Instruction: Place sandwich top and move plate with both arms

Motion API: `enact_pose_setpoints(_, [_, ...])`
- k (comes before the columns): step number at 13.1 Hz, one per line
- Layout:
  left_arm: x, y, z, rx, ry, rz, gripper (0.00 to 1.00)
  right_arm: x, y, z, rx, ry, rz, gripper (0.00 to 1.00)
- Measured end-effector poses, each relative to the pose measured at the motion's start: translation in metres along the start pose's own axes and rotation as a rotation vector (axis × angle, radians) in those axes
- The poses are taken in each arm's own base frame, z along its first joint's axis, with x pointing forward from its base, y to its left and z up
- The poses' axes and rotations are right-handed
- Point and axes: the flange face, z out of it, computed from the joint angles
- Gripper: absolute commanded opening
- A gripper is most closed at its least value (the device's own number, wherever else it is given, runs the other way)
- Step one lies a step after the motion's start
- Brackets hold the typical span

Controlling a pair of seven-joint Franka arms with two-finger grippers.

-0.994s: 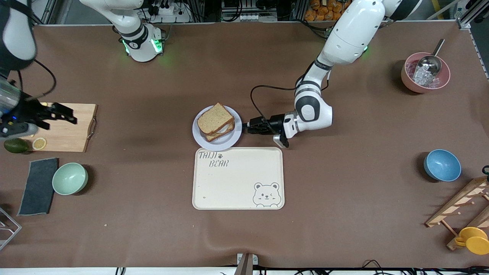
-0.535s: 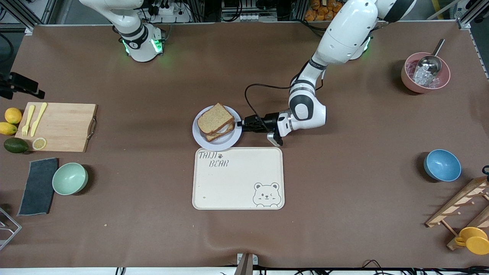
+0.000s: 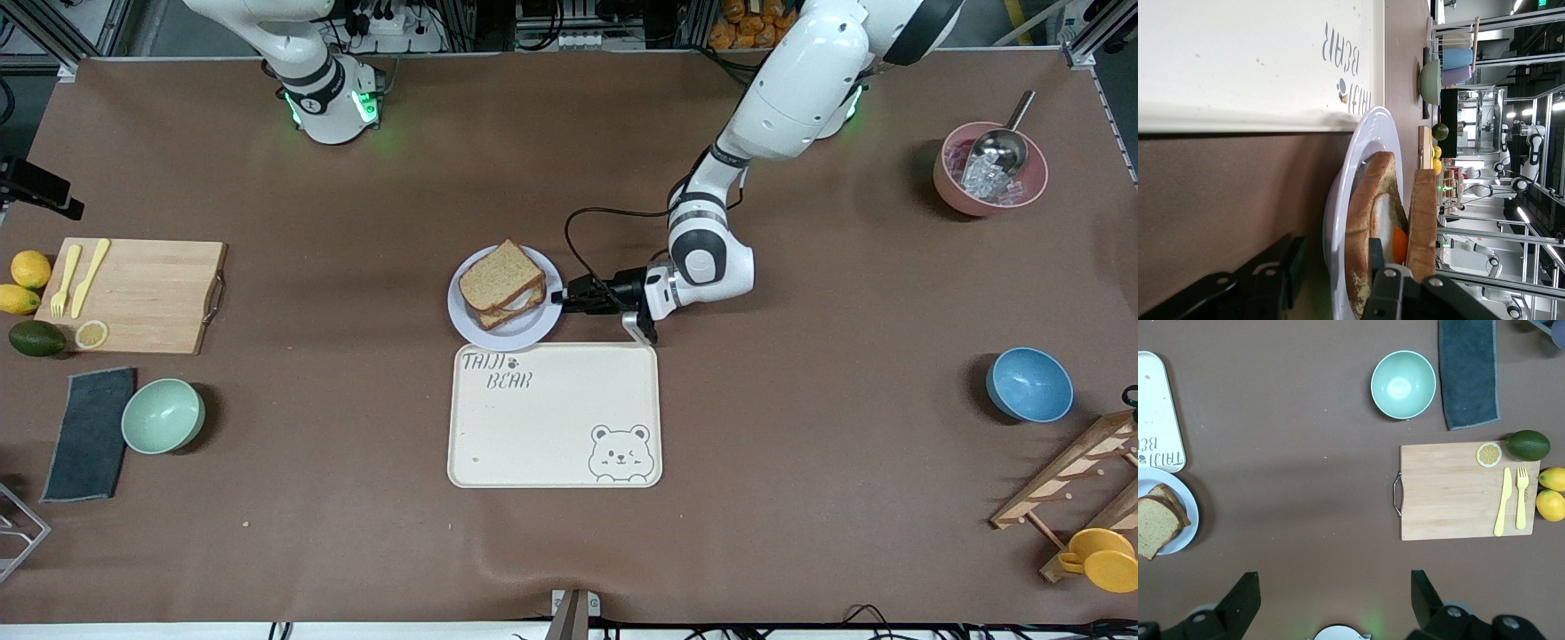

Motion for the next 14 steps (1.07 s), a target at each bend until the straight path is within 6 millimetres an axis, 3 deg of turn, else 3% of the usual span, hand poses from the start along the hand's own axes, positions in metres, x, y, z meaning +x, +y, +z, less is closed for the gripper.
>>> enact_pose_setpoints(14, [-0.004, 0.002, 0.011, -0.02, 0.031, -0.025, 0.28, 0.012, -0.001, -0.007, -0.031, 0.09, 0.007, 1.0])
